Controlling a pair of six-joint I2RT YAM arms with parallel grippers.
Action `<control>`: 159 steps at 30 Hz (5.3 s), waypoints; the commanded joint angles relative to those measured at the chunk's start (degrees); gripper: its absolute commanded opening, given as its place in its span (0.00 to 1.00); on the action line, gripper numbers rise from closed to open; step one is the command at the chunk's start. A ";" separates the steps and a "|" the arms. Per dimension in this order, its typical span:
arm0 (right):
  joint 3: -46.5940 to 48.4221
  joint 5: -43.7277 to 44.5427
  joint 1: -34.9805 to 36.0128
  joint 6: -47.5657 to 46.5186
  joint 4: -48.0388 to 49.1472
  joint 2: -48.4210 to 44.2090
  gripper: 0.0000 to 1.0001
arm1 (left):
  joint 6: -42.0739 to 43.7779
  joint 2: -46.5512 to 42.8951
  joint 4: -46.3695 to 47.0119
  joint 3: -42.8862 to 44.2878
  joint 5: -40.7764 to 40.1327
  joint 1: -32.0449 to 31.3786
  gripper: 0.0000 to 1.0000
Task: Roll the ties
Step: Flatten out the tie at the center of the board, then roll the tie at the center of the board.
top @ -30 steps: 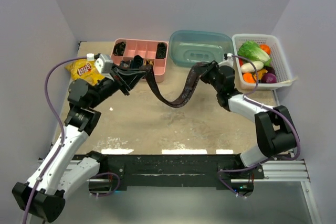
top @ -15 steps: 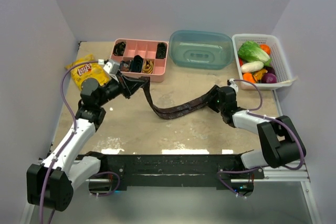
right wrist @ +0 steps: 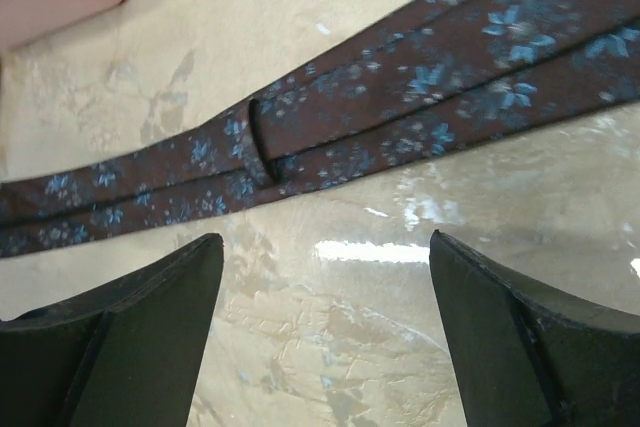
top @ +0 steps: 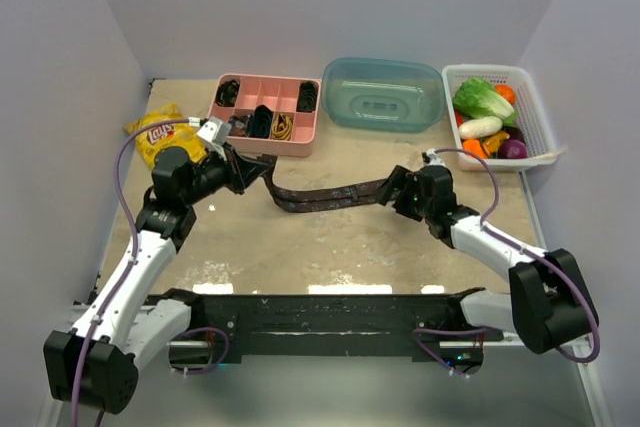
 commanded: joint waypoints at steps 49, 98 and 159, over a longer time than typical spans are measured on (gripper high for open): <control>37.44 25.26 12.20 -24.50 -34.89 25.04 0.89 | 12.37 25.56 -42.16 21.95 -21.27 0.56 0.00; 45.98 -1.83 26.87 -40.68 -35.68 40.16 0.96 | 13.16 40.23 -51.39 30.13 -40.73 3.38 0.39; 85.53 -16.14 34.17 -21.95 -19.42 65.90 0.00 | -14.70 19.31 24.90 -25.42 -9.28 26.23 0.51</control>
